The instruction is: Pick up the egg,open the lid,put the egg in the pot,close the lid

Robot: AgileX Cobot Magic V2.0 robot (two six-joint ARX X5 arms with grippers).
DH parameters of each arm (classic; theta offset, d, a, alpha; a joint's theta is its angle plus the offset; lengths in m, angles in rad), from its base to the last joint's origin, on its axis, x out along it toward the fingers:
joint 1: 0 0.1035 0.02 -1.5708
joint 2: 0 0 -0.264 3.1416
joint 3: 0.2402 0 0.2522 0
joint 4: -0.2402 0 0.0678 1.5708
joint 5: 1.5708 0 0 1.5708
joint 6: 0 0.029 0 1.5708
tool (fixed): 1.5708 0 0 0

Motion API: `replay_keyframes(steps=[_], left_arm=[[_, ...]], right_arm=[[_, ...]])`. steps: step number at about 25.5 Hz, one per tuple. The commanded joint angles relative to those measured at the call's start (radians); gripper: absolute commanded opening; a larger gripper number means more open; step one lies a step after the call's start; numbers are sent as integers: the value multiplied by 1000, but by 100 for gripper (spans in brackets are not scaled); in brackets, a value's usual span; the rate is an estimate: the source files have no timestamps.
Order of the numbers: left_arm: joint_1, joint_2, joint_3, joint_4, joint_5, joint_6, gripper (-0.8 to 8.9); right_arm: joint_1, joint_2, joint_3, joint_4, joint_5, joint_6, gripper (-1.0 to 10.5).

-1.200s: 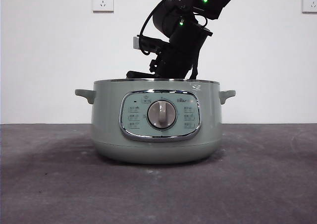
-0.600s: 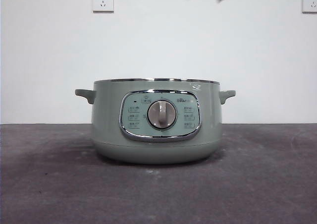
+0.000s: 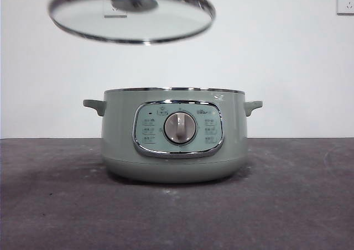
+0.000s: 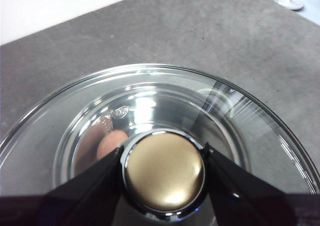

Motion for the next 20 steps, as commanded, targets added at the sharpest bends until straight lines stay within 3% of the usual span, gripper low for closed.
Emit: replay_keyframes(steps=[1, 8, 20], left_arm=[[-10, 29, 6, 90, 8, 10, -8], [-29, 126, 6, 196, 3, 10, -8], [-35, 224, 6, 245, -1, 10, -8]], right_arm=[[0, -31, -5, -28, 2, 24, 410], [0, -92, -5, -106, 1, 39, 410], [1, -111, -5, -184, -2, 58, 410]])
